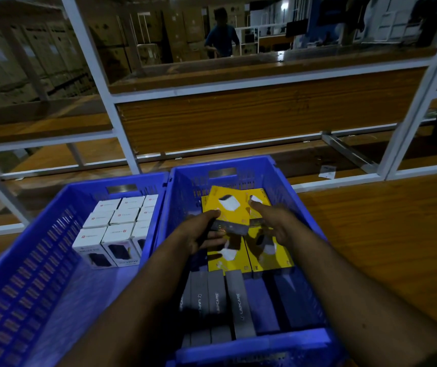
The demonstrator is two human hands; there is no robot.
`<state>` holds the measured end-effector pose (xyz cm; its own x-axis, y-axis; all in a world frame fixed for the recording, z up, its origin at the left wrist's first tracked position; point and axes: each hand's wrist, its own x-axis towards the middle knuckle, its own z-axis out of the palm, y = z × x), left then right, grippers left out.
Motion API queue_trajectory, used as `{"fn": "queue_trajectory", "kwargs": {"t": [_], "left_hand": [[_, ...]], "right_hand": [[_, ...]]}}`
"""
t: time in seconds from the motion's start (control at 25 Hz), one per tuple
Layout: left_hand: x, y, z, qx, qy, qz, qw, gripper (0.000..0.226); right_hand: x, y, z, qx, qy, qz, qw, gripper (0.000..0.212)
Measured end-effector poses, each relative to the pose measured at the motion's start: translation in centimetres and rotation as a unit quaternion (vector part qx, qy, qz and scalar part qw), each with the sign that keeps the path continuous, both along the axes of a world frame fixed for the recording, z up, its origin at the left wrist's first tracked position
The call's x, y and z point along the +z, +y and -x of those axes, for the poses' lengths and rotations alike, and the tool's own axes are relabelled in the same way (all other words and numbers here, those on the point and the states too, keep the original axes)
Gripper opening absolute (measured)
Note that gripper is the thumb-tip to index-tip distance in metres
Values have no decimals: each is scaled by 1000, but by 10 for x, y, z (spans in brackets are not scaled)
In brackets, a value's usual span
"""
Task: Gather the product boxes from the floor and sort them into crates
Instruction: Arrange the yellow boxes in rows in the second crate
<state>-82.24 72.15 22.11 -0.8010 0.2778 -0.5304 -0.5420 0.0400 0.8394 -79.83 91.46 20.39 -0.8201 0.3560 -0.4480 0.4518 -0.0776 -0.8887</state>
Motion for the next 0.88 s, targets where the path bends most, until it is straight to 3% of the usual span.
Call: {"fn": "queue_trajectory", "kwargs": {"t": [0.12, 0.2, 0.32, 0.48, 0.68, 0.88], "left_hand": [[-3, 12, -6, -4, 1, -20, 1000, 13], [-5, 18, -6, -14, -16, -39, 999, 13], [-8, 28, -5, -49, 8, -3, 999, 23], [-12, 34, -5, -154, 55, 68, 984, 23], [-23, 36, 1, -239, 89, 81, 964, 73], [-26, 42, -2, -261, 136, 121, 948, 59]], "right_hand": [[10, -14, -14, 38, -65, 173, 982, 45], [4, -17, -15, 29, -89, 224, 970, 30], [-1, -18, -12, -43, -64, 303, 950, 26], [-8, -15, -1, -150, -32, 282, 947, 24], [-20, -11, 11, -183, -16, 212, 960, 18], [-15, -18, 12, -239, 24, 289, 927, 32]]}}
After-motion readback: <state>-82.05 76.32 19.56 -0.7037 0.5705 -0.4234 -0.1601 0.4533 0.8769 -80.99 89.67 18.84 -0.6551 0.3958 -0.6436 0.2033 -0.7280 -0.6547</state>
